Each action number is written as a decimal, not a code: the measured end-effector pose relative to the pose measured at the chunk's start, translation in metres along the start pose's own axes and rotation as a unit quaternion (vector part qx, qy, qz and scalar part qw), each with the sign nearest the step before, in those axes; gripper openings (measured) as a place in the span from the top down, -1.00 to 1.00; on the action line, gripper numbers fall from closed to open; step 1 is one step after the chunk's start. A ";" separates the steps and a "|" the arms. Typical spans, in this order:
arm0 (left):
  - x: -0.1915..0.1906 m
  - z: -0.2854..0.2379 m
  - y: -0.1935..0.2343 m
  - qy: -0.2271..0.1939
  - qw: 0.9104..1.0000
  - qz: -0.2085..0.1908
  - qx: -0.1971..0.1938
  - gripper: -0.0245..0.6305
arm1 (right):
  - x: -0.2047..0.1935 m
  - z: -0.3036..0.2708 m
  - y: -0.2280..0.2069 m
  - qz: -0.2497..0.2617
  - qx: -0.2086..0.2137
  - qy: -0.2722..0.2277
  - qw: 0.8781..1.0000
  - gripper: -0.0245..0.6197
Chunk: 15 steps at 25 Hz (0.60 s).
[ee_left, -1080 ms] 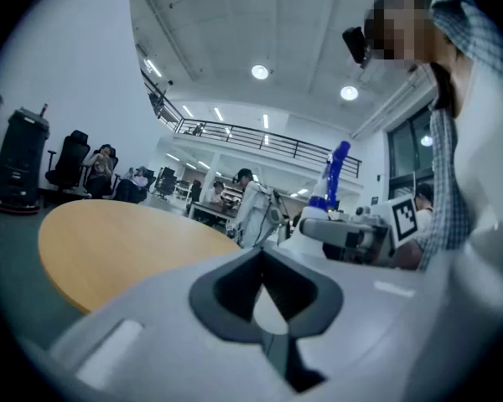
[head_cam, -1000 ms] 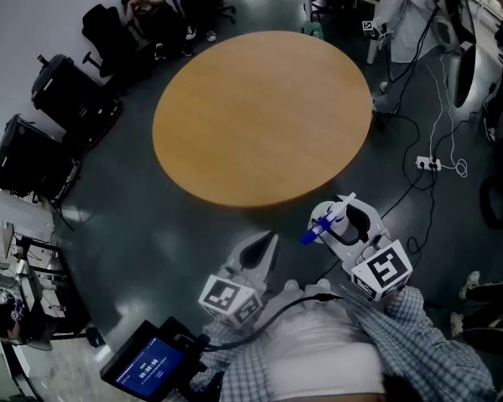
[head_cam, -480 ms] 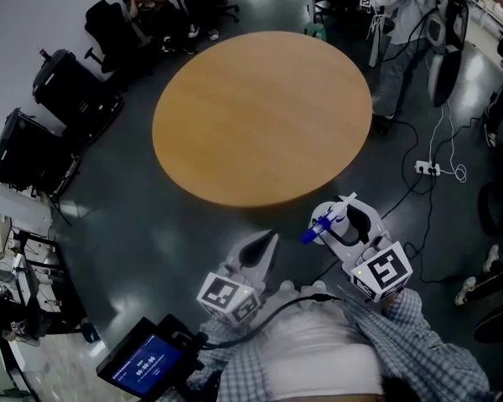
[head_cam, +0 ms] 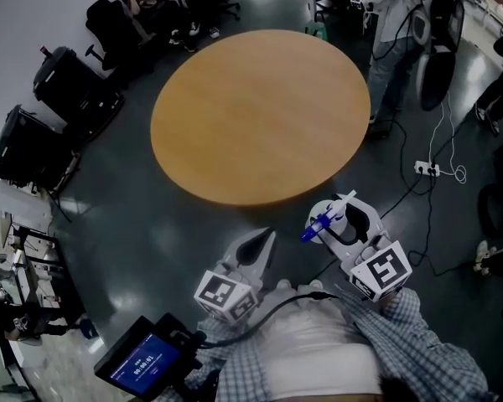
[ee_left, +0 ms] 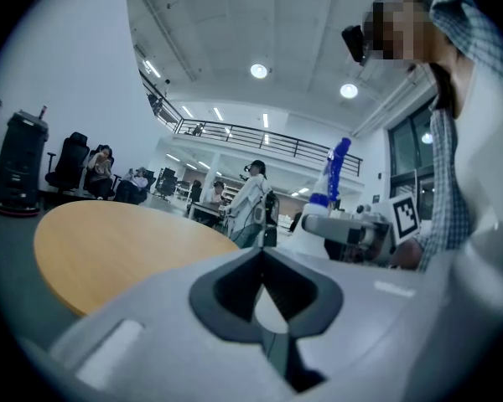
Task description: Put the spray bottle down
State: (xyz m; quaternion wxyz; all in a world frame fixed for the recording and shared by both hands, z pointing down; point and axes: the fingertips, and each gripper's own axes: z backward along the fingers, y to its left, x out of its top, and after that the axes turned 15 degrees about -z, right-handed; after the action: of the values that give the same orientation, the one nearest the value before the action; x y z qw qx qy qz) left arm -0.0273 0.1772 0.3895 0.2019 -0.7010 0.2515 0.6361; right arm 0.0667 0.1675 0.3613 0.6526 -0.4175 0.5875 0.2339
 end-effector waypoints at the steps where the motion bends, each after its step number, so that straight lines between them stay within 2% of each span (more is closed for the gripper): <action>1: 0.004 -0.003 0.005 0.000 1.000 0.001 0.003 0.92 | 0.004 -0.005 0.000 0.004 0.005 0.002 1.000 0.19; 4: 0.009 -0.007 0.015 -0.004 1.000 0.002 0.012 0.92 | 0.011 -0.015 -0.002 0.006 0.014 0.004 1.000 0.19; 8: -0.006 -0.004 0.001 -0.022 1.000 0.001 0.019 0.92 | 0.003 0.001 -0.004 -0.003 0.025 -0.005 1.000 0.19; 15: 0.003 -0.002 0.005 -0.018 0.999 -0.002 0.048 0.92 | 0.006 0.002 -0.015 -0.007 0.035 -0.005 0.999 0.19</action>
State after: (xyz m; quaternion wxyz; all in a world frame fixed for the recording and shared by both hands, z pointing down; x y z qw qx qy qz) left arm -0.0282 0.1715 0.3873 0.2412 -0.6795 0.2762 0.6355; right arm 0.0809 0.1594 0.3595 0.6714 -0.3977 0.5888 0.2107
